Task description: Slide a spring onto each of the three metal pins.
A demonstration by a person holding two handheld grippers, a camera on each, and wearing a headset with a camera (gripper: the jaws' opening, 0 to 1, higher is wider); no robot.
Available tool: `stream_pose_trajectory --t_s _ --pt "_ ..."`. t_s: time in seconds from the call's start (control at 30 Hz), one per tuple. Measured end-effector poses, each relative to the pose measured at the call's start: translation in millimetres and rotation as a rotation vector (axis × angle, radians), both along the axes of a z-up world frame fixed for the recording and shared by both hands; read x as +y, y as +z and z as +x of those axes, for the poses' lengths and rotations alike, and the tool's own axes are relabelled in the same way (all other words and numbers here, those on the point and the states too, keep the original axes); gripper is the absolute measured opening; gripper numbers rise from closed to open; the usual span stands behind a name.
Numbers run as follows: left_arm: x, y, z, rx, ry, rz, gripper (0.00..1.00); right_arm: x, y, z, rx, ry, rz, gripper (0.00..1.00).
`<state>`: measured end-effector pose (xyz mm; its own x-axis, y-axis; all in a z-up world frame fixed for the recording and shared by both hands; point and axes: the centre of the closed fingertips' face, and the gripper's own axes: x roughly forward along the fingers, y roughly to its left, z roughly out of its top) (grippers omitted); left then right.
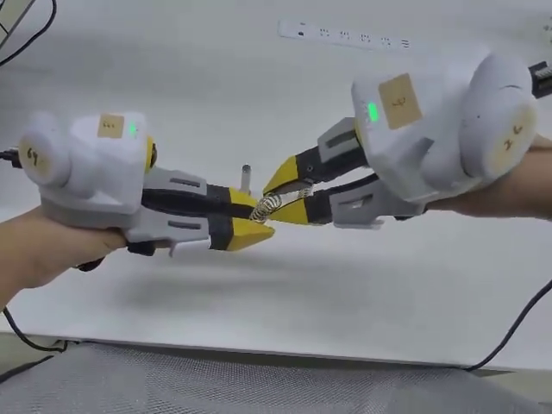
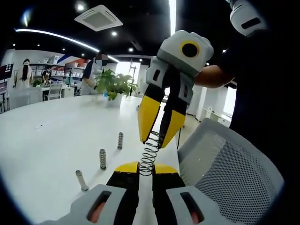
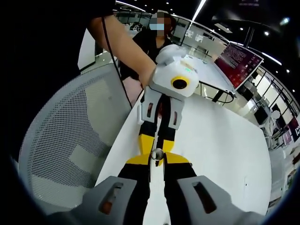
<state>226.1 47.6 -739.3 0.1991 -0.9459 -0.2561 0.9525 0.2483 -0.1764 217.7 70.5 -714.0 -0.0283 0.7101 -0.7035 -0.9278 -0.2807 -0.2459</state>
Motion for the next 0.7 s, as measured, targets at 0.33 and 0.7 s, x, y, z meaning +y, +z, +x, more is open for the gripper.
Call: stream_pose_trajectory --t_s 0.33,0.7 --pt "-3.4 4.6 1.0 0.0 0.004 -0.019 0.01 7.9 9.4 3.9 0.124 -0.093 0.107 0.08" --pt "-0.5 2.4 3.9 -0.006 0.015 -0.005 0.01 14.5 9.5 4.6 0.211 -0.229 0.234 0.07"
